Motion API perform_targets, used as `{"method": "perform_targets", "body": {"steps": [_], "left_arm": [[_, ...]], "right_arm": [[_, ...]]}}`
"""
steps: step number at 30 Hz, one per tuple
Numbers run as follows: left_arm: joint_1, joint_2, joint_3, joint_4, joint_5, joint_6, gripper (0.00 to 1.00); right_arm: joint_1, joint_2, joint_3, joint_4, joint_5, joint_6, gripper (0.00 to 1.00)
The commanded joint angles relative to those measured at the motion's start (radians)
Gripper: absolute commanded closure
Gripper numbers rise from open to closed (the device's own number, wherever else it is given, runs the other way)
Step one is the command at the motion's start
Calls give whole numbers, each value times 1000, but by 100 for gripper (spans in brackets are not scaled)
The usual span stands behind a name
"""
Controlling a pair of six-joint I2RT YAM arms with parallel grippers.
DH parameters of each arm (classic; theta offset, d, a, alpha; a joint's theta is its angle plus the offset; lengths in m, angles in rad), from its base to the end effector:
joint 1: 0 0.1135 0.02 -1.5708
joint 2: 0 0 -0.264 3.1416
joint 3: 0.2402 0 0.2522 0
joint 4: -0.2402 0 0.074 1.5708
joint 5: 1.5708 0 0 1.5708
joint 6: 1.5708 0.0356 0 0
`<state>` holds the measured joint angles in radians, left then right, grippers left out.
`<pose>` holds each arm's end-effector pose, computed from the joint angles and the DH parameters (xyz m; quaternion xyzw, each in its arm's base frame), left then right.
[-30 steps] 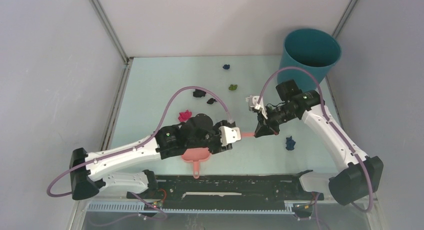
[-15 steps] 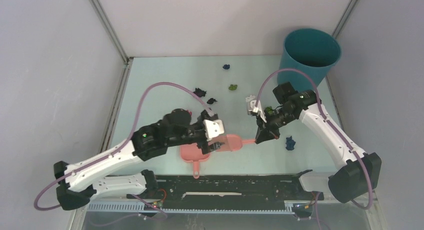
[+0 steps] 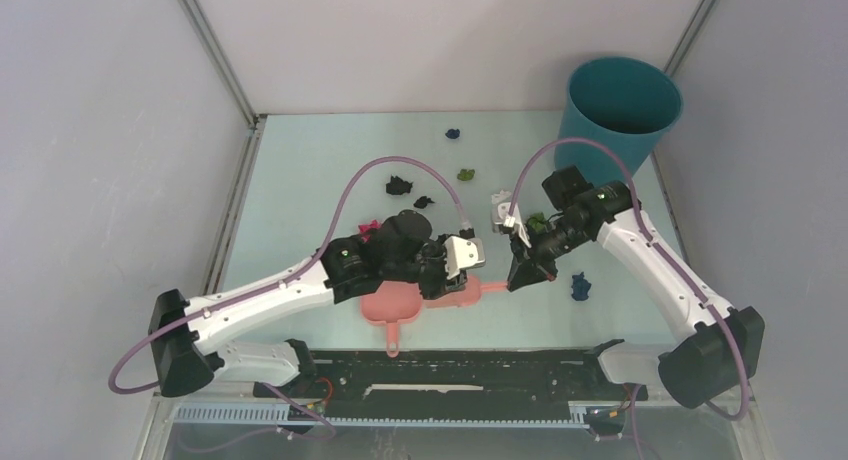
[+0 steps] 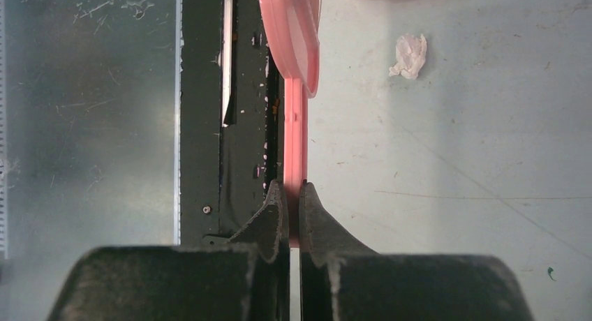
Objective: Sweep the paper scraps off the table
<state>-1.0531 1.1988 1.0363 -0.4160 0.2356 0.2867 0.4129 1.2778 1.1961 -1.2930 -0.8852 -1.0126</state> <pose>0.1246 -0.2356 0.3196 0.5861 0.6498 -0.2726 0.3998 0.1828 0.1101 0.3114 -0.6198 0.6530 0.3811 0.2104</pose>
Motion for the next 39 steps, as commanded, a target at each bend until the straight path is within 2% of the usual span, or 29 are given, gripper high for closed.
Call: {"method": "perform_targets", "body": {"steps": [1, 2, 4, 6, 7, 12, 13, 15, 19, 22, 26, 30, 35, 39], "left_arm": [[4, 19, 56, 7, 111, -16, 63], [4, 24, 62, 1, 122, -13, 72], [4, 28, 64, -10, 127, -10, 97], [4, 17, 54, -2, 124, -16, 100], [6, 4, 43, 13, 130, -27, 100], [82, -76, -35, 170, 270, -141, 100], [109, -80, -44, 203, 318, -172, 100], [153, -57, -44, 250, 396, -244, 100], [182, 50, 2, 255, 474, -339, 100], [192, 119, 18, 283, 550, -396, 100], [201, 161, 29, 282, 564, -413, 100], [221, 165, 28, 306, 584, -433, 100], [257, 159, 5, 390, 616, -497, 100], [275, 177, 3, 411, 624, -527, 100]], "right_arm": [[3, -30, 21, 30, -44, 21, 100], [-1, -30, 21, 31, -51, 20, 100], [-23, -33, 21, 37, -78, 17, 100], [-74, -39, 20, 47, -147, 11, 100], [-113, -44, 20, 49, -203, 6, 96], [-360, -32, 16, -14, -507, -74, 49], [-384, -18, 17, -35, -552, -83, 42], [-404, 16, 16, -115, -582, -167, 35], [-399, 91, 16, -307, -588, -384, 32], [-399, 112, 16, -313, -578, -387, 31], [-388, 119, 15, -313, -571, -398, 34], [-373, 132, 14, -313, -532, -409, 38], [-368, 161, 8, -312, -506, -417, 39], [-355, 175, 8, -282, -516, -368, 45]]}}
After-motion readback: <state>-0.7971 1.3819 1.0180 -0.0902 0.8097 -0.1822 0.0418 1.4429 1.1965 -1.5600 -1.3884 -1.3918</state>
